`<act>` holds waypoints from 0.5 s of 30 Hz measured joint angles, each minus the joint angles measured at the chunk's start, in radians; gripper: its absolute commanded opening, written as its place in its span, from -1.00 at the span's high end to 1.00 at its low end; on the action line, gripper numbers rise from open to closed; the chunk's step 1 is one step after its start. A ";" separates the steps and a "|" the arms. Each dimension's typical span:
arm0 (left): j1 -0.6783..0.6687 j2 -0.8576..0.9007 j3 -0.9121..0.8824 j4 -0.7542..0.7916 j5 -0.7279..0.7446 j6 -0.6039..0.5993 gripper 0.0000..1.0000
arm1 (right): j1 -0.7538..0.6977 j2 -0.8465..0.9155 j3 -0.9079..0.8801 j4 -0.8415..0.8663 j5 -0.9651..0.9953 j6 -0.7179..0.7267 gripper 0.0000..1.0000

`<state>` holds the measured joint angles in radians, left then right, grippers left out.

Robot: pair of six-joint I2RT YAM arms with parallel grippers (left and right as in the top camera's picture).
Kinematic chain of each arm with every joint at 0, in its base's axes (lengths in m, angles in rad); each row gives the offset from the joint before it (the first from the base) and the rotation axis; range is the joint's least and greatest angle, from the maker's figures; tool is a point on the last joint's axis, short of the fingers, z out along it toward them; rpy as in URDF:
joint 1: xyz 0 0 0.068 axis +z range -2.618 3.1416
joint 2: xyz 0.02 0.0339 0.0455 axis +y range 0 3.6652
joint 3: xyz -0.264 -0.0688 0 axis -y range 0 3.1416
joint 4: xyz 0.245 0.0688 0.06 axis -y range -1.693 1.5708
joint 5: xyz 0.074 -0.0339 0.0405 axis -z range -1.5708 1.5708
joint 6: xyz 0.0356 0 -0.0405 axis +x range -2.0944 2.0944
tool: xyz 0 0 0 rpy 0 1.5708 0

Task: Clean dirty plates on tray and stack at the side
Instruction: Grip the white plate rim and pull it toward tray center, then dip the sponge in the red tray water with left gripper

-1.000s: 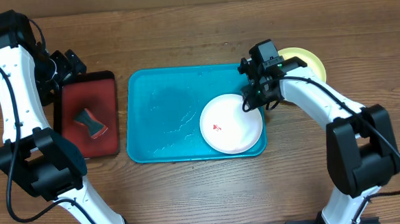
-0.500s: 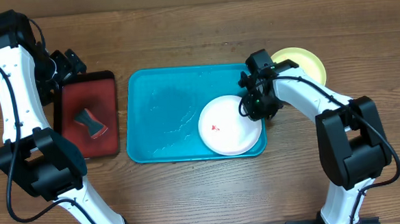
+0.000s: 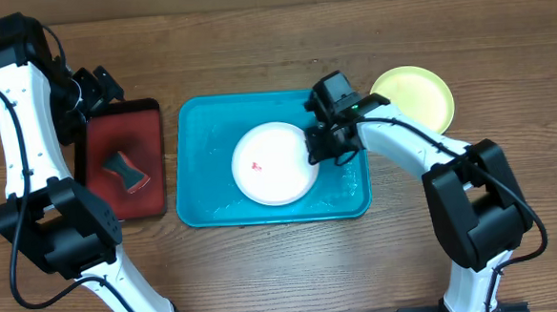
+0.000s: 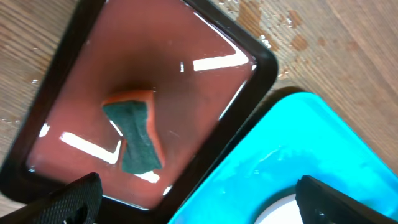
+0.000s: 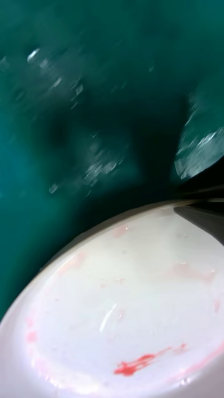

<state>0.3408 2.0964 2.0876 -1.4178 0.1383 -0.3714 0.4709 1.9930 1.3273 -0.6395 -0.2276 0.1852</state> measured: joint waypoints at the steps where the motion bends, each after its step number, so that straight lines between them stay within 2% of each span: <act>1: -0.001 0.000 -0.001 0.000 -0.012 0.000 -0.98 | 0.010 0.001 0.000 0.023 -0.004 0.021 0.91; 7: -0.003 0.000 -0.087 0.058 -0.057 -0.003 -0.97 | 0.021 0.010 0.000 0.083 -0.012 0.083 0.88; 10: -0.003 0.003 -0.168 0.090 -0.066 -0.004 -0.93 | 0.021 0.011 0.000 0.081 -0.012 0.107 0.57; 12: -0.003 0.008 -0.218 0.105 -0.069 -0.004 -0.93 | 0.021 0.011 -0.001 0.078 -0.012 0.115 0.15; 15: -0.003 0.014 -0.270 0.125 -0.073 -0.004 -0.84 | 0.021 0.011 -0.001 0.060 -0.019 0.115 0.17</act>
<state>0.3382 2.1101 1.8172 -1.2930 0.0654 -0.3756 0.4915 2.0041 1.3266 -0.5800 -0.2462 0.3000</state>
